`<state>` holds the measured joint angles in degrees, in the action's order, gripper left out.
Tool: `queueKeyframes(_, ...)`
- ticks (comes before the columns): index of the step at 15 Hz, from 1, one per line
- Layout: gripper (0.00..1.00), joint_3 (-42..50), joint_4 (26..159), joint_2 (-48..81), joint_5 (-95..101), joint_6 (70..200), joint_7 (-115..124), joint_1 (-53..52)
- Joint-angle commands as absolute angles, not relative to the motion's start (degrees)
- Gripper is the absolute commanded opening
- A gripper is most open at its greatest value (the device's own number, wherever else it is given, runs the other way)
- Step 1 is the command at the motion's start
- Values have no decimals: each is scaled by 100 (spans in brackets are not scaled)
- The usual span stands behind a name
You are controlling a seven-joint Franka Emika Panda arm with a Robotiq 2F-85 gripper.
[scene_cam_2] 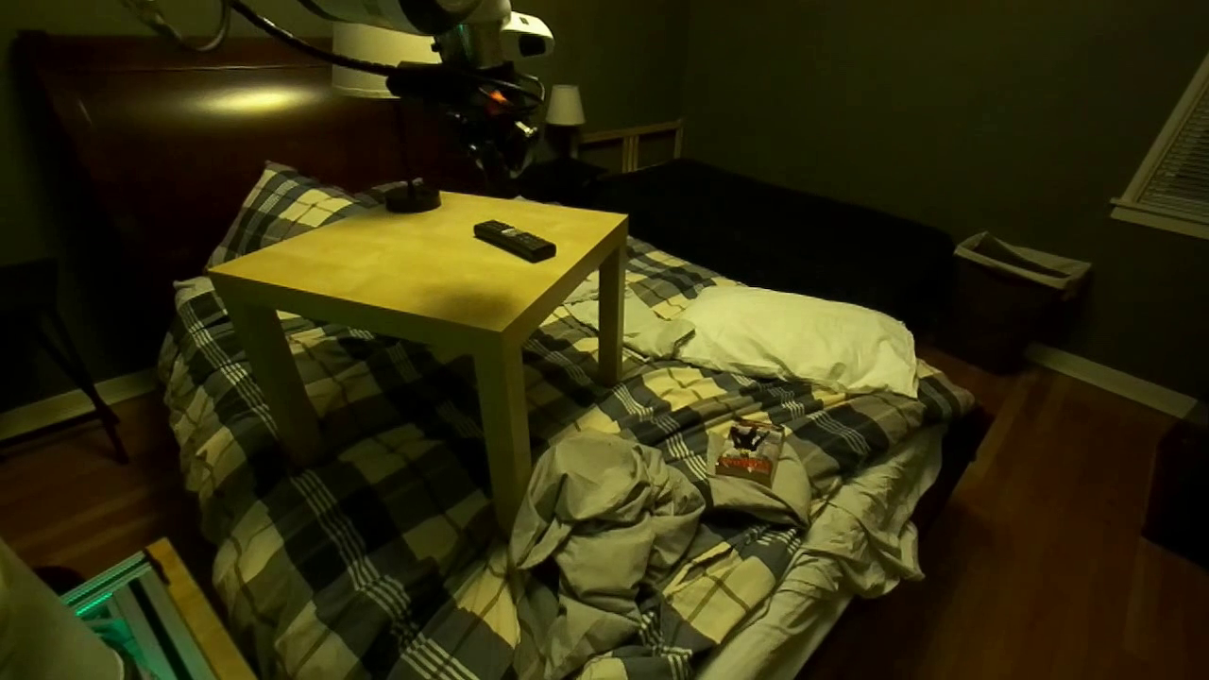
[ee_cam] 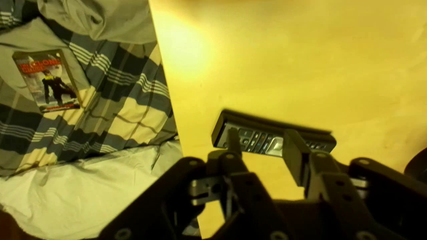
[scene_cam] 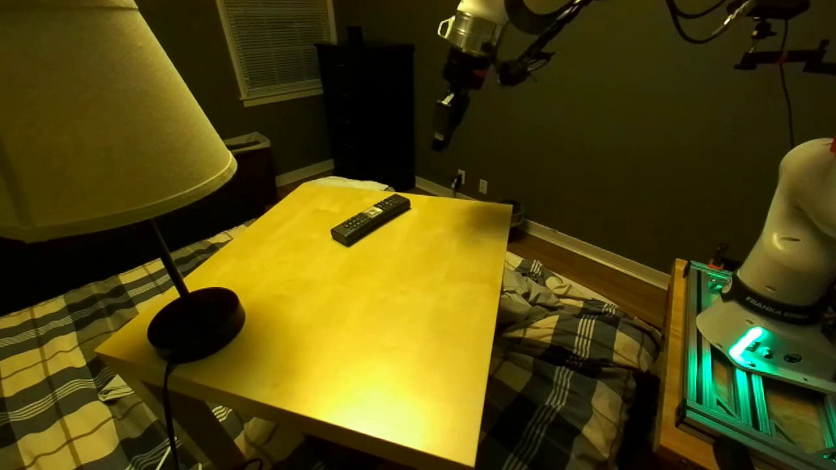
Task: Press a button on the remote controller
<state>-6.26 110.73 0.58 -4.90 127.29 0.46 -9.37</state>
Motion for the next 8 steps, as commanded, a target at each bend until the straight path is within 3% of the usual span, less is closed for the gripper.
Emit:
queueKeyframes(1, 69, -627, 11556, -584, -1173, 11884, -627, -834)
queueKeyframes(3, 85, -550, 11703, -796, -1589, 11536, -968, -829)
queueKeyframes(4, 68, -636, 11364, -476, -1156, 11782, -551, -846)
queueKeyframes(6, 82, -596, 11499, -641, -1380, 11622, -765, -836)
queueKeyframes(8, 85, -589, 11564, -694, -1428, 11622, -813, -831)
